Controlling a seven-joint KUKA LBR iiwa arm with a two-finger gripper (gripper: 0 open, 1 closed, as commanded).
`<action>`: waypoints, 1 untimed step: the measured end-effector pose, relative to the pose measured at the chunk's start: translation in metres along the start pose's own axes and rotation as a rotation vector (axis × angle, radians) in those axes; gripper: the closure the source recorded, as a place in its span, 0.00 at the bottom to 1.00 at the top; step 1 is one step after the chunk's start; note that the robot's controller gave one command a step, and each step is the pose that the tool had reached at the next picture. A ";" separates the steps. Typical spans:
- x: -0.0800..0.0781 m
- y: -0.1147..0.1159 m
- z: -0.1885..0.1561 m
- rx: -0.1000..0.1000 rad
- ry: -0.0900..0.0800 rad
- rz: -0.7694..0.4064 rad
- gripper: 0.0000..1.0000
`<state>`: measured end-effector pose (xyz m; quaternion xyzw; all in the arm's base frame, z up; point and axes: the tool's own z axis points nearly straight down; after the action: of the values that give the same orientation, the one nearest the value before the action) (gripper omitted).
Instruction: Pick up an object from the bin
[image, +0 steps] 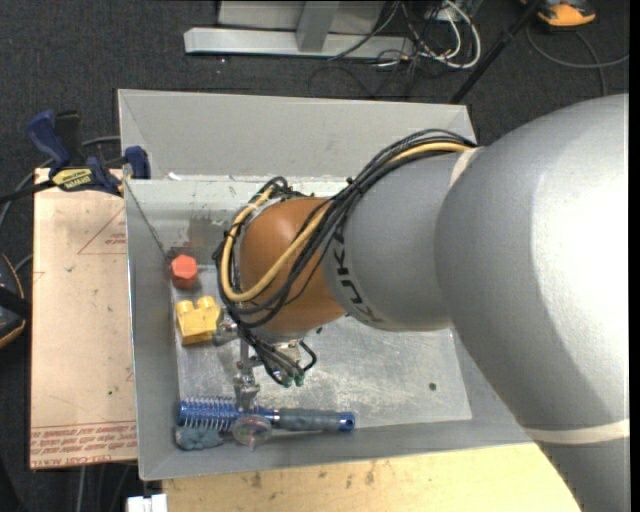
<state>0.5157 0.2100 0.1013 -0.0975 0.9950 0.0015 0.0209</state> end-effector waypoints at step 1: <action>0.017 0.039 -0.085 -0.006 0.032 -0.032 0.00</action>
Offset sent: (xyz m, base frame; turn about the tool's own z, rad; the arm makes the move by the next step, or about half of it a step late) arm -0.0285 0.0311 0.0801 -0.0275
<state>0.4882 0.2439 0.1860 -0.1133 0.9935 0.0025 0.0046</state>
